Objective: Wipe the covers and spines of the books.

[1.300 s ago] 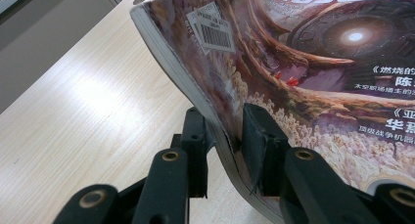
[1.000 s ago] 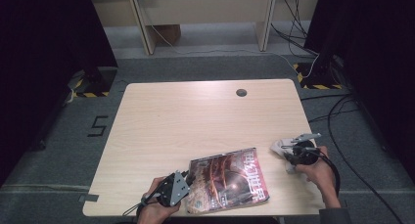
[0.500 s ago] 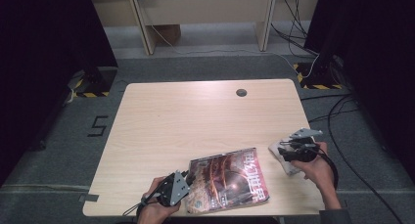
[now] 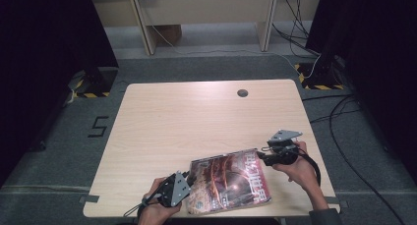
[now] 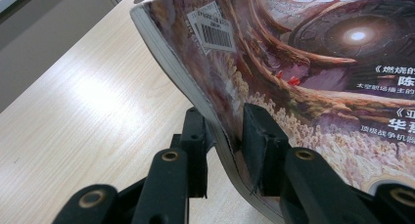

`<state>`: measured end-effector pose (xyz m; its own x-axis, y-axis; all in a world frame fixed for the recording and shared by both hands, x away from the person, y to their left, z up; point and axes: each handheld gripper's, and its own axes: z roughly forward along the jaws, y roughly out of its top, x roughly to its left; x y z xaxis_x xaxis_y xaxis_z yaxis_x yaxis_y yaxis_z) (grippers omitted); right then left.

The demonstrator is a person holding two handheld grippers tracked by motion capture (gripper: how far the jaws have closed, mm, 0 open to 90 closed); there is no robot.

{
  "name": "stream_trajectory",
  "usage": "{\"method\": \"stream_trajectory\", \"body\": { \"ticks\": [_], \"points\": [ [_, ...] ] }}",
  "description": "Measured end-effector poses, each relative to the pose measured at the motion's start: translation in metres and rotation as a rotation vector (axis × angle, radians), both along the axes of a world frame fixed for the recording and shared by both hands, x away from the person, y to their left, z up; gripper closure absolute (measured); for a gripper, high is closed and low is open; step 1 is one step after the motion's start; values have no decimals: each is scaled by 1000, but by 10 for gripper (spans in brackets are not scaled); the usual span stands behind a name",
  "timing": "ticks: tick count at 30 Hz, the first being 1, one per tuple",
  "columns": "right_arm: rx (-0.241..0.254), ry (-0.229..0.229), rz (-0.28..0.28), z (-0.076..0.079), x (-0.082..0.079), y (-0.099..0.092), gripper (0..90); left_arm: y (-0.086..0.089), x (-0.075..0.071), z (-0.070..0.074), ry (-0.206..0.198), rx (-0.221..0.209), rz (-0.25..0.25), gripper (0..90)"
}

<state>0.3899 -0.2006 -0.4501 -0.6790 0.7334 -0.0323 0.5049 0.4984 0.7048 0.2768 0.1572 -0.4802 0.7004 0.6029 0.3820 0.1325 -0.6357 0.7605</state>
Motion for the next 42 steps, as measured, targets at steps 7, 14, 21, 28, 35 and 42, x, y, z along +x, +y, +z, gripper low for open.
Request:
{"method": "stream_trajectory", "body": {
  "ticks": [7, 14, 21, 28, 35, 42],
  "points": [
    [37, 14, 136, -1, 3, 34, 370, 0, 0, 0, -3, 0, 1, 719],
    [48, 32, 242, -4, 10, 70, 363, 0, 0, -1, -5, 0, -1, 719],
    [26, 70, 300, -14, 15, 81, 336, -1, 1, -1, -11, 12, -2, 719],
    [-12, 57, 307, -18, 14, 85, 358, 0, 3, -2, -19, 23, 10, 719],
    [-28, 89, 399, -11, 2, 75, 547, 12, 16, -5, -18, 30, 74, 724],
    [-13, 131, 486, -12, -1, 82, 634, 12, 18, -4, -43, 43, 75, 722]
  ]
}}
